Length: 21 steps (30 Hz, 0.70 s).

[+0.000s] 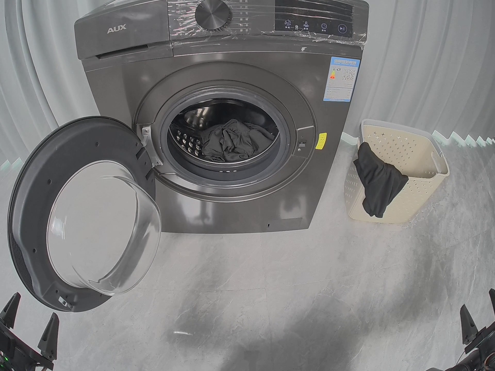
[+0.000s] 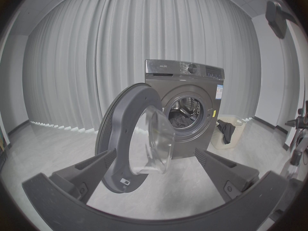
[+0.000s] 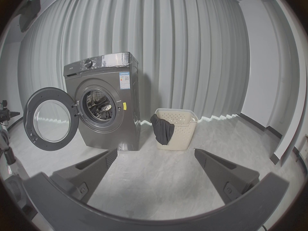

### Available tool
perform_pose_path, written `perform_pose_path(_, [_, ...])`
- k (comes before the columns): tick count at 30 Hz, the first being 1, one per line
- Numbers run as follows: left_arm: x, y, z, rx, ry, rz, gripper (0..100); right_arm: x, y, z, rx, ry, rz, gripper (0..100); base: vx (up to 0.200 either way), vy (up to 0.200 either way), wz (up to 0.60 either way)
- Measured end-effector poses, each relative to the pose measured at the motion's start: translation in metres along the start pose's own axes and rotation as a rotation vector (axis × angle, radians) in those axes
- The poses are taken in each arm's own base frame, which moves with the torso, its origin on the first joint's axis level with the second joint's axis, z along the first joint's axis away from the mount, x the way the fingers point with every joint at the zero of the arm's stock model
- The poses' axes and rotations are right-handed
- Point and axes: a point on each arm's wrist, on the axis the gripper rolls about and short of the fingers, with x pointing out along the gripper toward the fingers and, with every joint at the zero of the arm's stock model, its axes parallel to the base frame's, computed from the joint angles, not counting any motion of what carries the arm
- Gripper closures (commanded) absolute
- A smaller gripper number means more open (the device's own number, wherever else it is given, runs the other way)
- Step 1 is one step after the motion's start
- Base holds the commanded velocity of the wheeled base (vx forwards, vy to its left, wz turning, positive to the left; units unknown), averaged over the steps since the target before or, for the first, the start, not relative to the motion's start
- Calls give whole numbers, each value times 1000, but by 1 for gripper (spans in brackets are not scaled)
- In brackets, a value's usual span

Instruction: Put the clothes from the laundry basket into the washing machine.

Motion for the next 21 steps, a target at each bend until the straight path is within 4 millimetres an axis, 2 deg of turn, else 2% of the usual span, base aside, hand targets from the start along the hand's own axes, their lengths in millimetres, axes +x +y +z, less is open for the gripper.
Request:
perform_pose_path(12, [-9,-2,-11,29,6,124,0,-4,0,-3,-41,-22,-8,0,0,0,0])
perform_pose_path(21, [-12,-4,-16,19,2,41,0,-6,0,-3,27,-1,4,0,0,0,0])
